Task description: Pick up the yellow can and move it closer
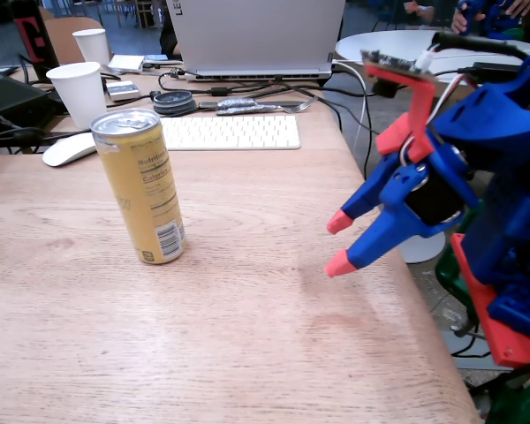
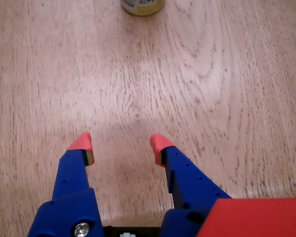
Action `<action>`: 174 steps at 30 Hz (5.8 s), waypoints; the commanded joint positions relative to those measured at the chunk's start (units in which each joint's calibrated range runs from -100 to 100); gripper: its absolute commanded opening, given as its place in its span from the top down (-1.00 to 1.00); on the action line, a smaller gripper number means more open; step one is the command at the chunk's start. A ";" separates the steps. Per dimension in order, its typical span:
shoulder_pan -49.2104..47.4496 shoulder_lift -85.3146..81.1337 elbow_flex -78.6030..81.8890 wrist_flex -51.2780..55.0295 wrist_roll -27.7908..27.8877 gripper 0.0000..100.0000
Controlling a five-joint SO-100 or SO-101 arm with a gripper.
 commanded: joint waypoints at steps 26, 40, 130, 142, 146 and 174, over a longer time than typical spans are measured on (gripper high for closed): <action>-0.07 54.95 -26.98 -34.52 0.29 0.47; 19.73 59.92 -22.07 -41.01 -0.34 0.44; 2.97 116.78 -65.30 -88.47 3.47 0.41; 1.11 110.78 -64.35 -88.06 2.93 0.39; 1.11 107.26 -64.26 -88.06 2.88 0.39; -1.76 73.56 -50.76 -68.35 -3.96 0.39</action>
